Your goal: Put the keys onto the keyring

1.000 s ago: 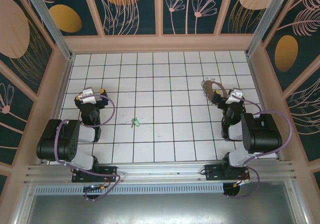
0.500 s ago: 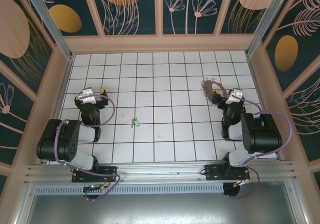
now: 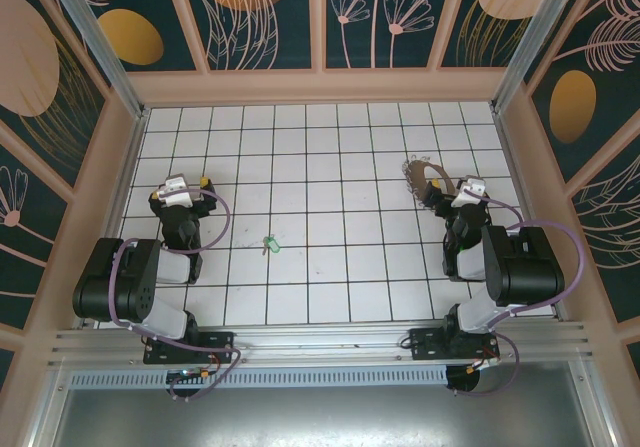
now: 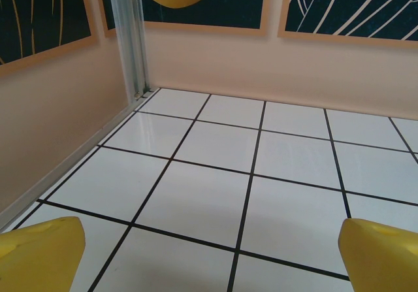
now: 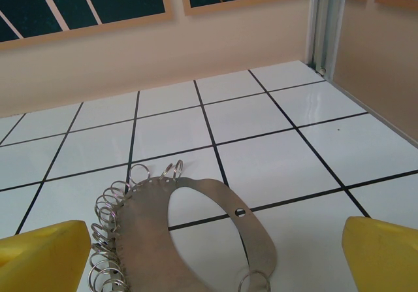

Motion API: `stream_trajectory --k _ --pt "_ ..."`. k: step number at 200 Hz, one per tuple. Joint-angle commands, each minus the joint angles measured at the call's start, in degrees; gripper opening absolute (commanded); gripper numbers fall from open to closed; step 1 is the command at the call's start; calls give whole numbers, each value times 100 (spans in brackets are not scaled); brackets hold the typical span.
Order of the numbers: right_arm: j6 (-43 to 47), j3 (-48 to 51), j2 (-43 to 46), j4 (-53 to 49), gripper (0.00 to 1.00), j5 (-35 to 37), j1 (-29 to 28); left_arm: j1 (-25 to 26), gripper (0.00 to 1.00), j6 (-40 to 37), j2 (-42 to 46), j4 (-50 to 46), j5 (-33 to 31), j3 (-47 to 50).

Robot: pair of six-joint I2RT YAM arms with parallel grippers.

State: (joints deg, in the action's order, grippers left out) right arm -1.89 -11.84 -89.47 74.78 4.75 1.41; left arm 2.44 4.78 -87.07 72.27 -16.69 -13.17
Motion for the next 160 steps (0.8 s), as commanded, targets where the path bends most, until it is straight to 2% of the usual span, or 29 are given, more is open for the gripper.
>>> stream_trajectory --k 1,160 --pt "-70 49 15 275 99 166 -31 -33 99 67 -3 238 80 51" --pt "-72 44 12 275 99 166 -27 -33 99 69 3 232 79 47"
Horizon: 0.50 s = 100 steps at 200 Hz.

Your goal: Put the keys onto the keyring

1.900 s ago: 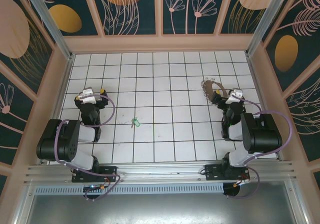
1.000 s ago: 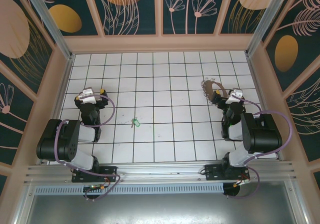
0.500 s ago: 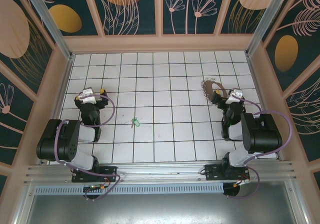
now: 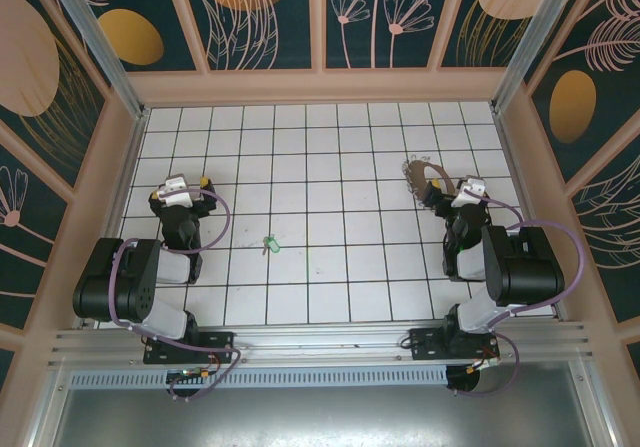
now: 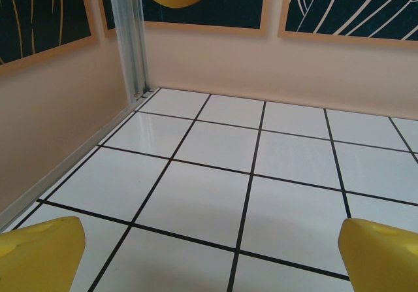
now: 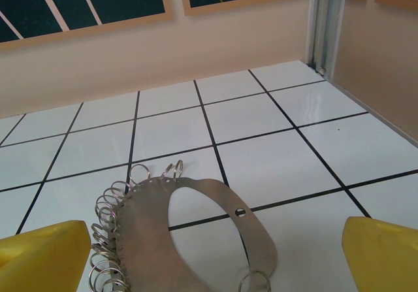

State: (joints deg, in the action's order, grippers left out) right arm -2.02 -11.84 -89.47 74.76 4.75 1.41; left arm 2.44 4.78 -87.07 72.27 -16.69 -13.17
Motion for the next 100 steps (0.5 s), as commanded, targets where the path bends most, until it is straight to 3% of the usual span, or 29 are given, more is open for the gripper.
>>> stream_trajectory --k 1,18,36,48,73,100 --pt "-60 47 11 285 99 166 -27 -37 99 68 0 233 79 49" --pt "-40 138 67 439 99 222 -44 -37 99 10 168 -127 209 -88" --pt "35 393 496 557 99 411 -142 -35 99 14 599 -1508 229 -612" --pt "143 427 933 221 99 555 -273 -26 99 52 843 -1904 227 -750" --pt "-74 148 1798 -1273 99 663 -463 -24 99 439 1293 -2657 250 -1012" --pt "-545 -482 2459 -3299 99 849 -577 -7 99 946 1721 -3496 749 -1406"
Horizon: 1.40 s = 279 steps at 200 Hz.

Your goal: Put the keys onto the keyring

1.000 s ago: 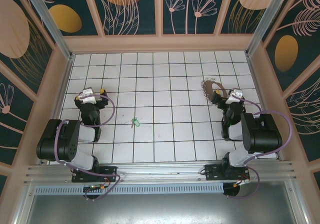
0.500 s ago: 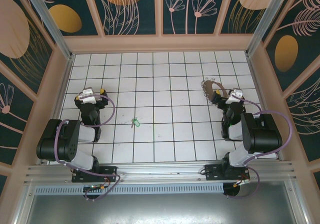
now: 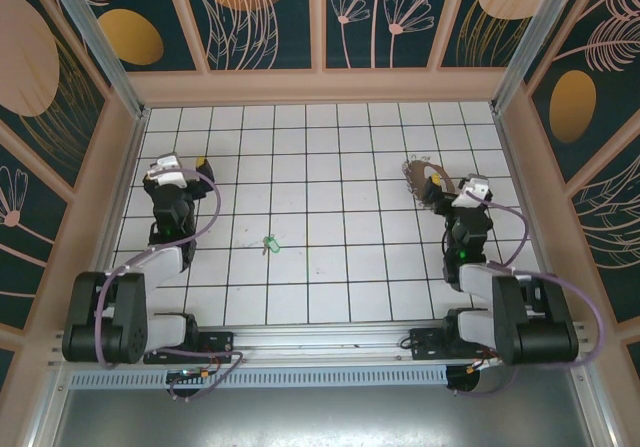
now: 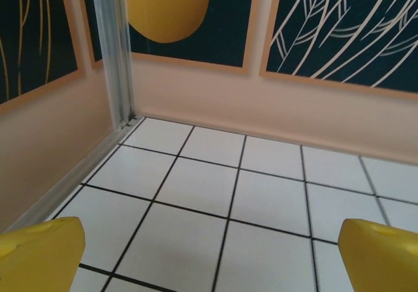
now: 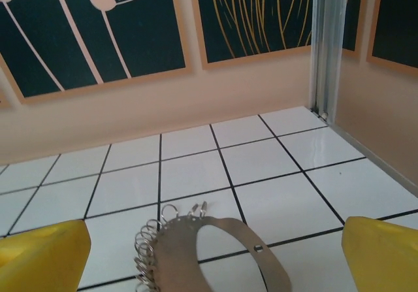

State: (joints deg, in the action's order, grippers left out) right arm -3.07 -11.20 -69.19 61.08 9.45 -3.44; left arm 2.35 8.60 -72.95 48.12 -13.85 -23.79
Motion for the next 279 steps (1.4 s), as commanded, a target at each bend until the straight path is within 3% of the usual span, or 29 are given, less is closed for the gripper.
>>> stream_trajectory --k 1,37,69,102,147,181,279 --pt "-471 -574 440 -2011 99 394 -89 2 99 586 321 -1105 499 -358" --pt "-929 -1857 270 -4516 99 279 -91 225 99 1229 762 -1812 1939 -801" --pt "-921 -2782 -434 -5483 99 -519 -87 816 99 1608 527 -2978 2691 -1624" --pt "-669 -3775 -1581 -6365 99 -1145 -91 1396 99 1996 251 -3157 3515 -1890" --pt "-338 -4627 -2601 -7097 95 -1380 -179 1841 99 2007 214 -3097 3355 -1709" --pt "-24 -5438 -3379 -7721 79 -1178 -297 1873 99 2052 -4 -2992 3577 -1700" --pt "432 -6422 -4298 -8327 48 -936 -507 1962 99 2111 -251 -2860 3512 -1800"
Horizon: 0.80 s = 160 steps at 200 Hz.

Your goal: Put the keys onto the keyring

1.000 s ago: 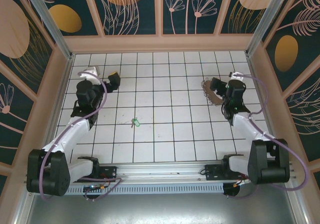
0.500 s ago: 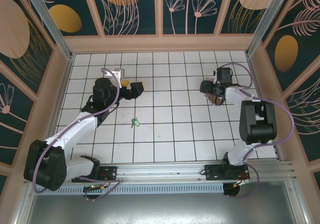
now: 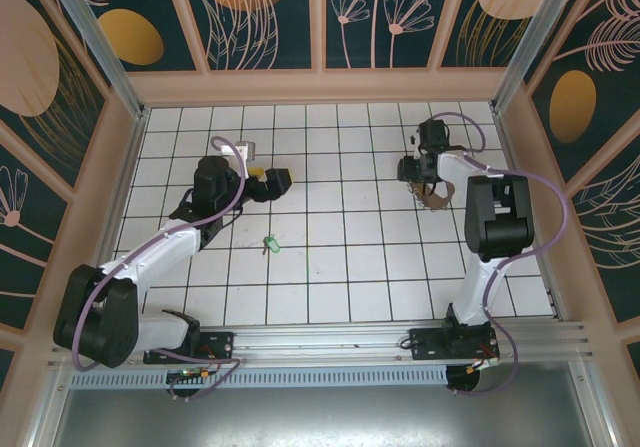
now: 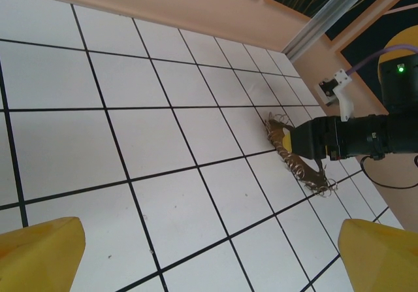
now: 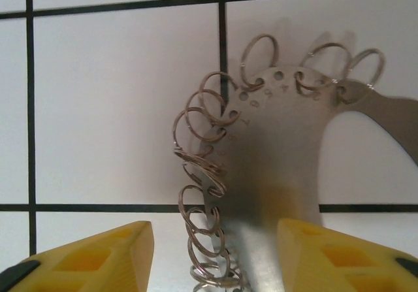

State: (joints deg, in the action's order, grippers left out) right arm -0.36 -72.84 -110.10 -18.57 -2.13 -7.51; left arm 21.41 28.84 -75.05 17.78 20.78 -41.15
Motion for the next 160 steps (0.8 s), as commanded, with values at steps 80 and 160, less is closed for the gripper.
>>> stream_trajectory --k 80,160 --pt "341 -282 -343 -568 25 591 -310 83 99 26 61 68 -76 -63" --pt "388 -211 -146 -746 1 546 -528 83 99 16 273 -107 -196 -101"
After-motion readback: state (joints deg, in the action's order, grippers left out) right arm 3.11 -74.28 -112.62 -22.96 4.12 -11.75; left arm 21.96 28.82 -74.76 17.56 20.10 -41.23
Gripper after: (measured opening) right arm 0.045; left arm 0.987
